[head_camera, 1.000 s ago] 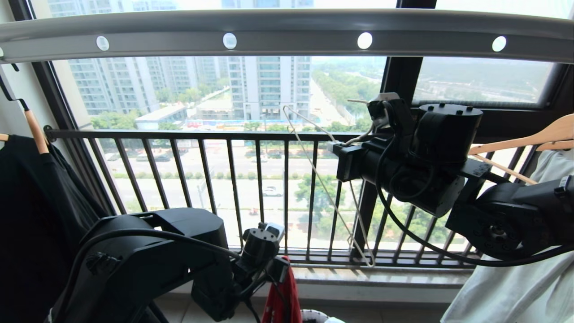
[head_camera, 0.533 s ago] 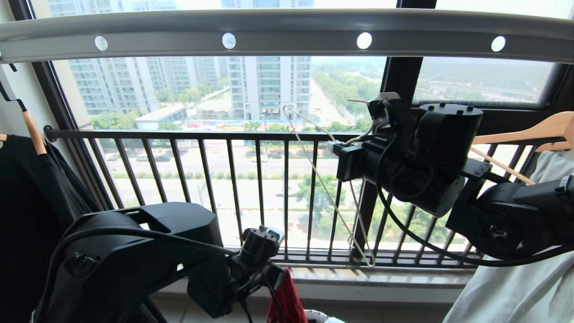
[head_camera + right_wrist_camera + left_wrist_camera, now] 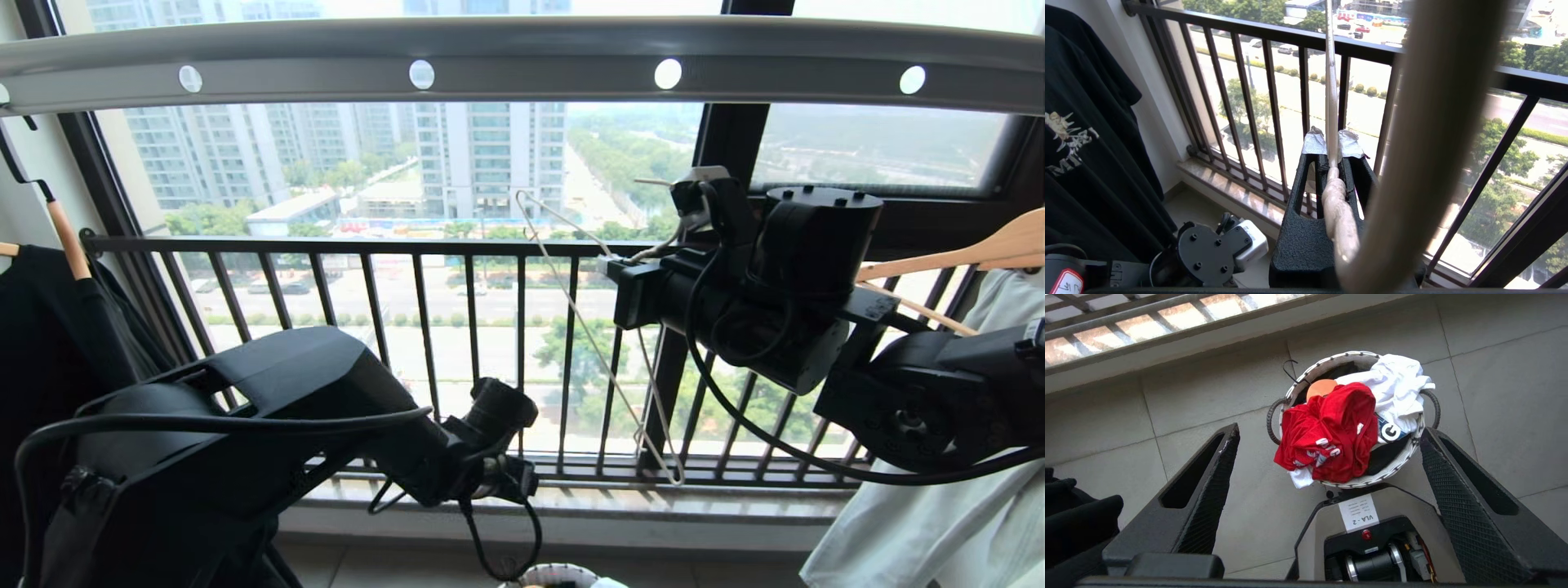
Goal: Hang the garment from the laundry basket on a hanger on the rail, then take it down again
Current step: Put clothes in the basket
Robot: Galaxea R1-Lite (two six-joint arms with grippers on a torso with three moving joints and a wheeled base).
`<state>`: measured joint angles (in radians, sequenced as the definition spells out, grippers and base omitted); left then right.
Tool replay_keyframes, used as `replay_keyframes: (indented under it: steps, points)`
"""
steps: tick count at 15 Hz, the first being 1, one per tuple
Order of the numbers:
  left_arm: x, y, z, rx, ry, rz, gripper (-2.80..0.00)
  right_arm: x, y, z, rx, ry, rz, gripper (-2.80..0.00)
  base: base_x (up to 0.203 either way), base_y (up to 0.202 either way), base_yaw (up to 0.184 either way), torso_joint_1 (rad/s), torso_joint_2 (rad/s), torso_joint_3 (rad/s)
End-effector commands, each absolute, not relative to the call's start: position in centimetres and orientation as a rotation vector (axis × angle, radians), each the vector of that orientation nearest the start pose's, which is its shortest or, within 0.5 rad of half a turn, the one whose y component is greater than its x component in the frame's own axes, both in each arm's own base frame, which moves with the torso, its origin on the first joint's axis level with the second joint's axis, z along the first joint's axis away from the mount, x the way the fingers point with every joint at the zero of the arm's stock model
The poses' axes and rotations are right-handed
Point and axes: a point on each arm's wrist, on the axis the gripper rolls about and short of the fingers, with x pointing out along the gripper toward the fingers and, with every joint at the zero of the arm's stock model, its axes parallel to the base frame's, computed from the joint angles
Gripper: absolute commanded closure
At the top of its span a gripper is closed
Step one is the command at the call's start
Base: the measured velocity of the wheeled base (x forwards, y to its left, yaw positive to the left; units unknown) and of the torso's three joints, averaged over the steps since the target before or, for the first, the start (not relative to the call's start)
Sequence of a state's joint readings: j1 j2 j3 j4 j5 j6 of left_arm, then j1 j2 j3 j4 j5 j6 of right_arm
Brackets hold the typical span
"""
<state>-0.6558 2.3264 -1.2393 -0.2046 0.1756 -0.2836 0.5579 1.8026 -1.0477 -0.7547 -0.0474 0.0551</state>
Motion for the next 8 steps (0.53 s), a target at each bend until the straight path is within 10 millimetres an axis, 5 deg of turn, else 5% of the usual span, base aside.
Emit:
replay_keyframes:
  steps: [1, 4, 5, 8]
  points:
    - [33.3, -25.5, 2.7, 0.078, 0.902, -0.303, -2.8, 29.7, 18.5, 22.8, 0.056, 0.008, 0.511, 0.0, 0.0, 0.0, 0.0, 0.0, 0.0, 0.0]
    - [32.8, -25.3, 2.7, 0.095, 0.912, -0.305, -2.8, 29.7, 18.4, 22.8, 0.054, 0.009, 0.511, 0.0, 0.0, 0.0, 0.0, 0.0, 0.0, 0.0]
    - [32.6, -25.1, 2.7, 0.11, 0.917, -0.31, 0.0, 29.7, 18.4, 22.8, 0.054, 0.009, 0.511, 0.0, 0.0, 0.0, 0.0, 0.0, 0.0, 0.0]
    - [31.6, -24.4, 6.5, 0.122, 0.848, -0.34, 0.0, 29.1, 18.1, 22.8, 0.023, 0.007, 0.512, 0.0, 0.0, 0.0, 0.0, 0.0, 0.0, 0.0]
